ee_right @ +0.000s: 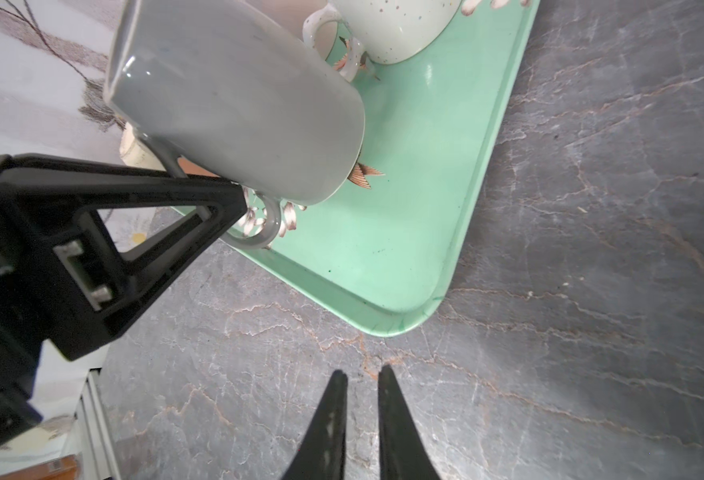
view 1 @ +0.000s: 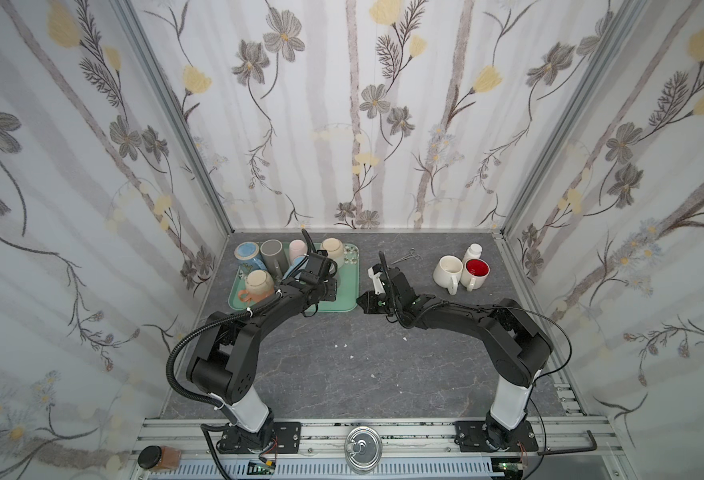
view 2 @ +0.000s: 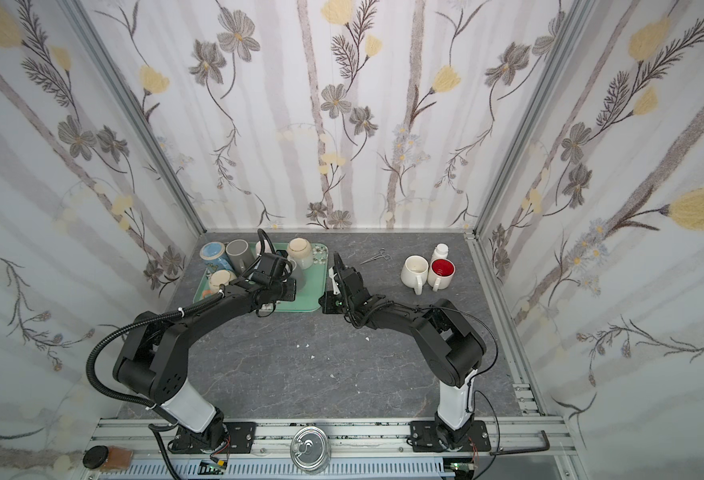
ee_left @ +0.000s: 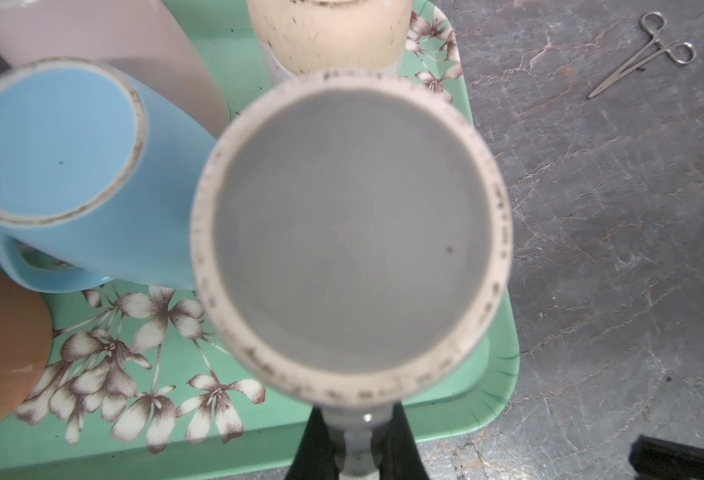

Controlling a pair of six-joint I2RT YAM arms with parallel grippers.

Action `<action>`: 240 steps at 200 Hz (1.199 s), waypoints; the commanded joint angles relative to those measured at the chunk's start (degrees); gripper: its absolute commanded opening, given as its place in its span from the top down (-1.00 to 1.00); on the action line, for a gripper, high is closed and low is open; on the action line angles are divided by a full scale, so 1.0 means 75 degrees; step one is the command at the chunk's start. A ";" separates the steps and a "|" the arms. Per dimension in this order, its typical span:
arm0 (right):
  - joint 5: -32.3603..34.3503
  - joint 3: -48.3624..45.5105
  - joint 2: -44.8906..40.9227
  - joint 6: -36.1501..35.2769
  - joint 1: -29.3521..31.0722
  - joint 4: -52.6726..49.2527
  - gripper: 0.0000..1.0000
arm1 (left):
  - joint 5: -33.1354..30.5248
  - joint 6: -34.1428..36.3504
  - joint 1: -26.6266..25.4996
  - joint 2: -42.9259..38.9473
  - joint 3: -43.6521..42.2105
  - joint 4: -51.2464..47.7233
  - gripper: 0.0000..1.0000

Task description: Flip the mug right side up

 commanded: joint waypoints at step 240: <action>-0.2472 0.0341 -0.1053 0.3102 -0.0255 0.4303 0.23 | 0.5104 -0.4661 0.1201 -0.3564 -0.2827 0.8277 1.00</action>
